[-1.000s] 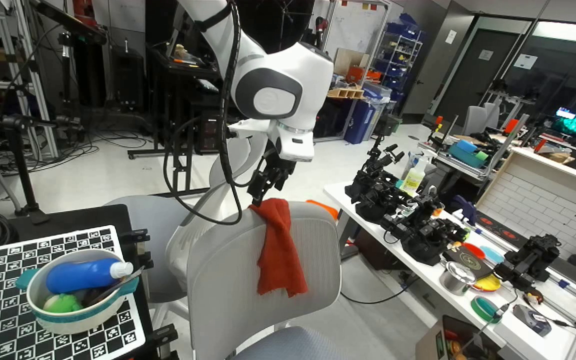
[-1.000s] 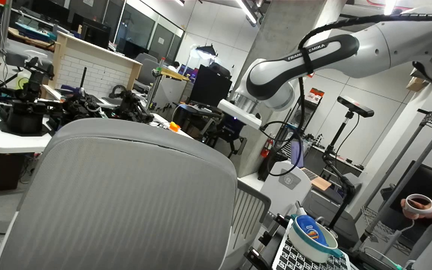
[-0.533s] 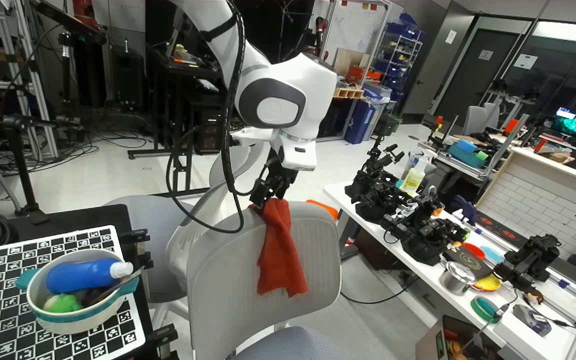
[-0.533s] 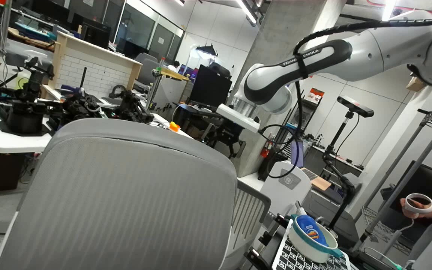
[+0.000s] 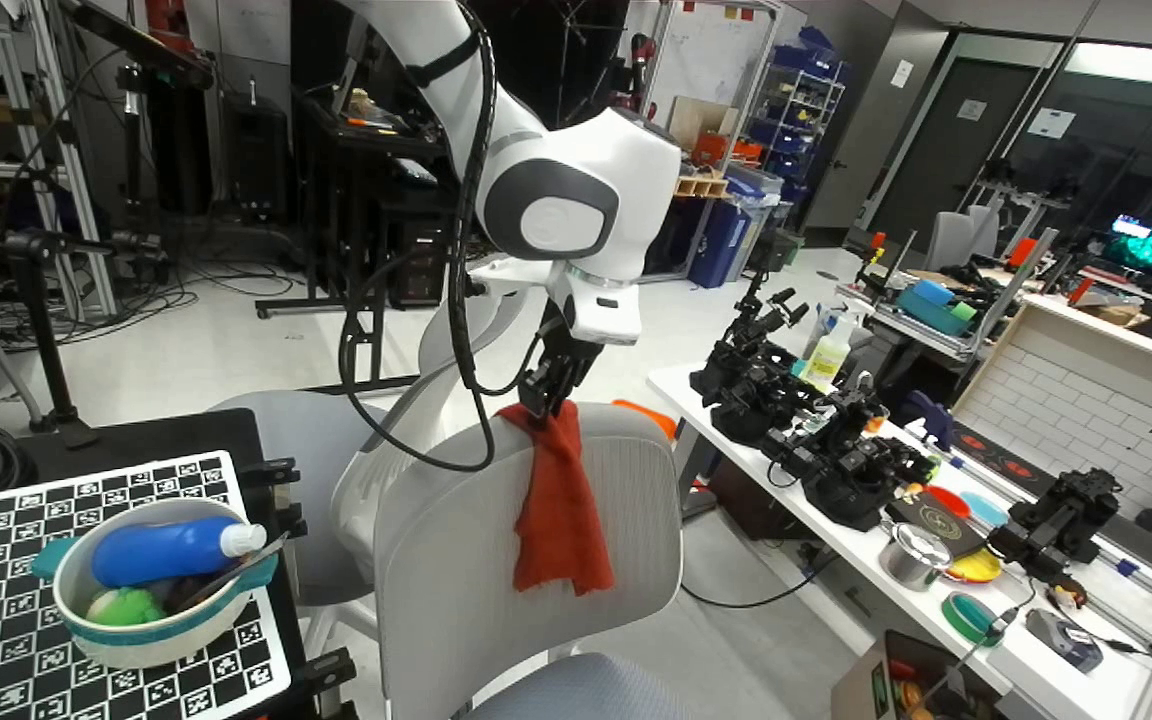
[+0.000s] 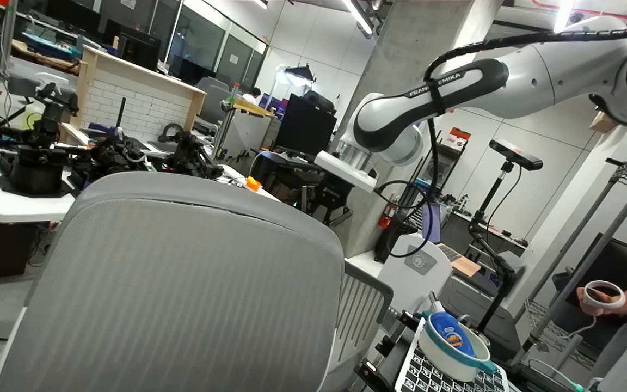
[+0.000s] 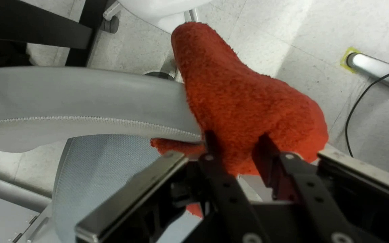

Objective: Move the towel to the chair on the left, then back to the chair on the right

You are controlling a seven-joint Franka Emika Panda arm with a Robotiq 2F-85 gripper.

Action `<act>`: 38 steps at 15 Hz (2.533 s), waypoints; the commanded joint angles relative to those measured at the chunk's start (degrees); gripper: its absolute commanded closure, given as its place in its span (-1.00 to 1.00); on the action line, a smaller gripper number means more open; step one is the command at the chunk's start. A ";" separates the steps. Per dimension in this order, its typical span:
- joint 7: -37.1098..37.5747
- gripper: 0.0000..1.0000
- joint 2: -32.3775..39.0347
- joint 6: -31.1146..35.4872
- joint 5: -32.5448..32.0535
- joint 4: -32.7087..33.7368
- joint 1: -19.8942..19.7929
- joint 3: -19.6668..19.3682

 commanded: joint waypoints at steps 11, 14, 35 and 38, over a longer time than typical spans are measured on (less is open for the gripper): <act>-0.78 0.96 -5.78 -2.24 -3.31 4.42 0.17 -0.84; -0.65 0.96 -8.50 -3.84 -4.40 8.25 0.42 -0.39; -0.34 0.96 -9.76 -13.94 -3.86 23.37 8.91 10.32; -0.54 0.96 -9.41 -13.69 -4.18 21.12 9.32 10.15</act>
